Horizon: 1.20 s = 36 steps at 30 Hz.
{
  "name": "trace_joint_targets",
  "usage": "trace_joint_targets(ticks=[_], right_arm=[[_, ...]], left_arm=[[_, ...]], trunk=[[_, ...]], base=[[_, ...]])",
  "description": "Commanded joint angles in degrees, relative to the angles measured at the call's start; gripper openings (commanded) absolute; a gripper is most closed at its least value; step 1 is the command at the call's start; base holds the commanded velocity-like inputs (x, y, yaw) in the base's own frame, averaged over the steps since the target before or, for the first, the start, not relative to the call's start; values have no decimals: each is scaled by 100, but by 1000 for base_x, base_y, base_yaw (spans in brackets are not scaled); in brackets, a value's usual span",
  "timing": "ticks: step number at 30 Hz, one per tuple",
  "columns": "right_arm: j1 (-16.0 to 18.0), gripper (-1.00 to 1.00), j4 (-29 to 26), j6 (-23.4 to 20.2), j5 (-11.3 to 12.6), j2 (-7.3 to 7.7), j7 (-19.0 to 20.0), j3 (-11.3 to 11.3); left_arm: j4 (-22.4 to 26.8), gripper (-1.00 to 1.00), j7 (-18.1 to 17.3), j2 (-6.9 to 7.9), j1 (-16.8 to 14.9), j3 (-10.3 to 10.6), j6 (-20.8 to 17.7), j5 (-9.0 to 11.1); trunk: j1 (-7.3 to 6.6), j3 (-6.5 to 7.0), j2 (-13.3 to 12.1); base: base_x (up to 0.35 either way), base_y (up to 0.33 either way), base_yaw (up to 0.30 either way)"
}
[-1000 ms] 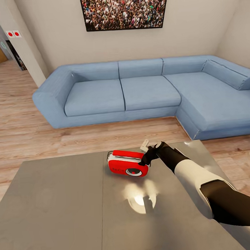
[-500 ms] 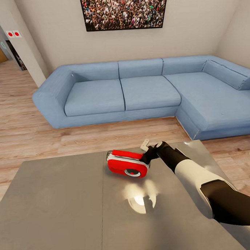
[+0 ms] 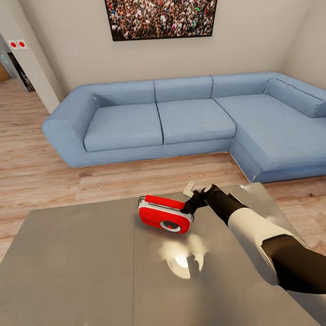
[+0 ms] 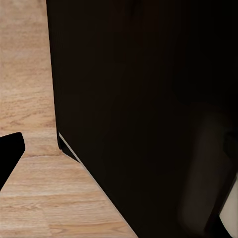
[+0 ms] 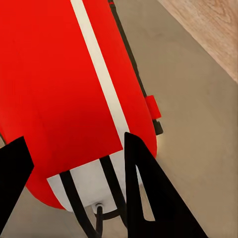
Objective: Turn on the radio receiver that's on the table in the living room.
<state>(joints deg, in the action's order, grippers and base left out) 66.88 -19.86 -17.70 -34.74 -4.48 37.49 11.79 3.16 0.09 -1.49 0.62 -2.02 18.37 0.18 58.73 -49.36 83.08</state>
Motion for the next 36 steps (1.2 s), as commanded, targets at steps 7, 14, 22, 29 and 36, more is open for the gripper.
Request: trace_joint_targets(ticks=[7, 14, 22, 29, 36], right_arm=[[0, -100, 0, -14, -6, 0, 4, -43], [0, -100, -5, -14, -6, 0, 4, -68], [0, -100, -7, -14, -6, 0, 4, -67], [0, -100, -8, -14, -6, 0, 4, -70], [0, -100, -9, -12, -11, -6, 55, -68]], left_arm=[[0, 100, -4, 11, 0, 0, -14, -6], [0, 100, 14, -10, 0, 0, 7, -6], [0, 100, 34, 4, 0, 0, 17, -9], [0, 100, 35, -4, 0, 0, 18, -9], [0, 100, 32, 3, 0, 0, 13, -6]], trunk=[[0, 0, 0], [0, 0, 0], [0, 0, 0], [0, 0, 0], [0, 0, 0]], base=[[0, 0, 0], [0, 0, 0], [-134, 0, 0], [-331, 0, 0], [-221, 0, 0]])
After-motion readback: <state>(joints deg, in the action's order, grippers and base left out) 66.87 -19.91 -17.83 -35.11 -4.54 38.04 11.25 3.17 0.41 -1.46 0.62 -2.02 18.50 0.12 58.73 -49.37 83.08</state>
